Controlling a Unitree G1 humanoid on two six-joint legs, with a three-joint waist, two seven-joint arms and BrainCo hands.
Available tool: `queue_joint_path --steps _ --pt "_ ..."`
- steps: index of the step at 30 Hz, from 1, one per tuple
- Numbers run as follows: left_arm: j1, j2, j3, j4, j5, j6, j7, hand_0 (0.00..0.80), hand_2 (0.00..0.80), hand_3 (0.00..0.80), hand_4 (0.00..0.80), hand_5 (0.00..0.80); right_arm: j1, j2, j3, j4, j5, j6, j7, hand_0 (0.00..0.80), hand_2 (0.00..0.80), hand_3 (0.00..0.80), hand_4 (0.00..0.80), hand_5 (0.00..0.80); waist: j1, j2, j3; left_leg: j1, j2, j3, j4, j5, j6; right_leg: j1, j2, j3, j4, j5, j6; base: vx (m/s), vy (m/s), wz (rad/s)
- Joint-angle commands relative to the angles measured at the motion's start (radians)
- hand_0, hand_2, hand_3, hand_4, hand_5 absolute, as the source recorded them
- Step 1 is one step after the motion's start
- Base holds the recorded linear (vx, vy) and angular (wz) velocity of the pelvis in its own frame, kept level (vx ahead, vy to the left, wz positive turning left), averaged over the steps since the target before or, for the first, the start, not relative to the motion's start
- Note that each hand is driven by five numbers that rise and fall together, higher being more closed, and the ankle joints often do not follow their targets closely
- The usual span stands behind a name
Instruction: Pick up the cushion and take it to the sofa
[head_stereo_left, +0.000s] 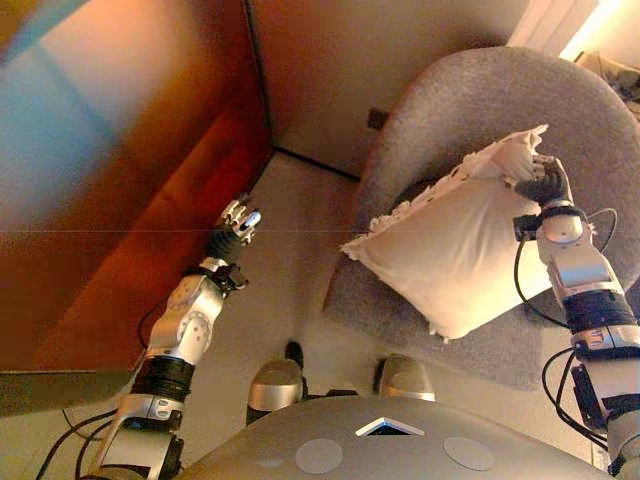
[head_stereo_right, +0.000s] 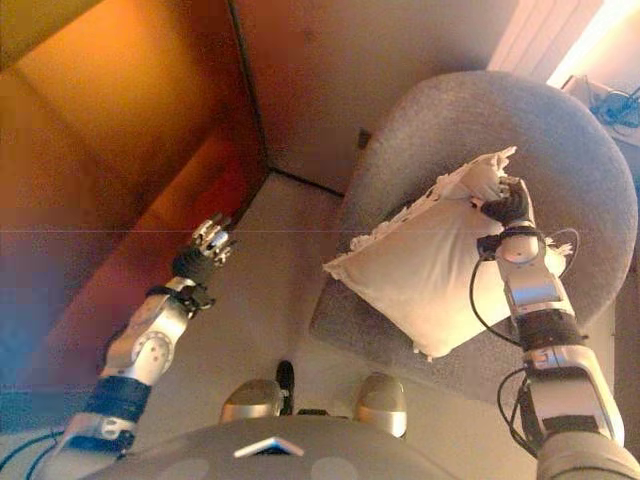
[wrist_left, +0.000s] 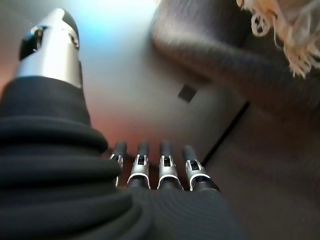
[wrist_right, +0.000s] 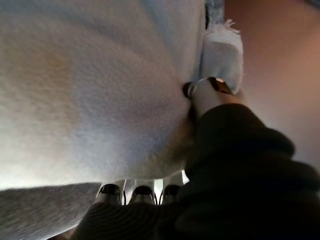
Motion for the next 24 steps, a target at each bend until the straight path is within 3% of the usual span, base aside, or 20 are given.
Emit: queue_joint_path --steps 1,5,8,19,22,23,24 --pt "0.012 0.01 -0.002 -0.071 -0.004 -0.039 -0.021 0.0 0.0 0.0 0.0 0.0 -0.195 -0.043 -0.032 0.042 -0.018 -0.058 -0.103 0.8 0.8 0.8 0.8 0.8 0.041 -0.036 -0.036 -0.014 0.07 0.017 0.066 -0.055 -0.06 -0.002 -0.016 -0.041 -0.051 0.186 0.003 0.139 -0.136 0.89" --pt "0.04 0.019 0.021 -0.095 -0.006 -0.012 -0.026 0.0 0.0 0.0 0.0 0.0 -0.213 -0.079 -0.023 0.129 0.015 -0.012 -0.112 0.8 0.8 0.8 0.8 0.8 0.081 -0.05 -0.052 -0.024 0.103 0.019 0.054 -0.026 -0.082 0.086 -0.002 -0.089 -0.118 0.156 0.004 0.176 -0.104 0.6" --pt "0.08 0.043 0.033 -0.117 -0.022 -0.006 -0.038 0.0 0.0 0.0 0.0 0.0 -0.222 -0.093 -0.004 0.195 0.014 0.021 -0.132 0.8 0.8 0.8 0.8 0.8 0.117 -0.053 -0.054 -0.032 0.116 0.012 0.059 -0.018 -0.094 0.12 0.0 -0.126 -0.12 0.133 -0.002 0.163 -0.053 0.04" --pt "0.083 0.079 0.044 -0.148 -0.046 0.004 -0.057 0.0 0.0 0.0 0.0 0.0 -0.281 -0.152 -0.042 0.399 0.079 0.083 -0.179 0.8 0.8 0.8 0.8 0.8 0.168 -0.041 -0.007 -0.091 0.132 -0.03 0.084 0.007 -0.114 0.134 0.001 -0.162 -0.101 0.084 -0.006 0.053 -0.047 0.14" --pt "0.072 0.086 0.032 -0.157 -0.063 -0.001 -0.048 0.0 0.0 0.0 0.0 0.0 -0.308 -0.173 -0.042 0.427 0.091 0.063 -0.187 0.8 0.8 0.8 0.8 0.8 0.173 -0.035 0.004 -0.11 0.135 -0.035 0.092 0.013 -0.119 0.131 0.001 -0.163 -0.104 0.082 -0.007 -0.032 -0.02 0.18" --pt "0.069 0.087 0.029 -0.159 -0.068 -0.003 -0.042 0.0 0.0 0.0 0.0 0.0 -0.319 -0.181 -0.041 0.429 0.09 0.059 -0.189 0.518 0.518 0.518 0.518 0.518 0.174 -0.034 0.006 -0.113 0.135 -0.036 0.093 0.013 -0.119 0.13 0.001 -0.163 -0.105 0.081 -0.007 -0.019 -0.003 0.1" --pt "0.068 0.087 0.026 -0.161 -0.07 -0.006 -0.04 0.0 0.0 0.0 0.0 0.0 -0.327 -0.187 -0.042 0.432 0.086 0.053 -0.189 0.0 0.0 0.0 0.0 0.0 0.174 -0.033 0.008 -0.114 0.135 -0.036 0.093 0.014 -0.119 0.131 0.001 -0.163 -0.106 0.081 -0.008 -0.019 -0.005 0.04"
